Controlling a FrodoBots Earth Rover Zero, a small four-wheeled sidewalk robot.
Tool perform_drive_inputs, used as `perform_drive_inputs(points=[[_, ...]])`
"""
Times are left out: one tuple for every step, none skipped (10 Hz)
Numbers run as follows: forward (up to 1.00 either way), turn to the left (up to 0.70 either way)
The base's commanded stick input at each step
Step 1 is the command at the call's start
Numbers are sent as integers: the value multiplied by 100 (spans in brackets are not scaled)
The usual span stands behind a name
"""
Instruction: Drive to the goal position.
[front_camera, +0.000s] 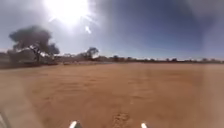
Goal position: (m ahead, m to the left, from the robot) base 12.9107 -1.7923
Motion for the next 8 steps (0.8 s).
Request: perform_drive_inputs(points=[[50,0],[50,0],[50,0],[50,0],[50,0],[50,0],[50,0],[50,0]])
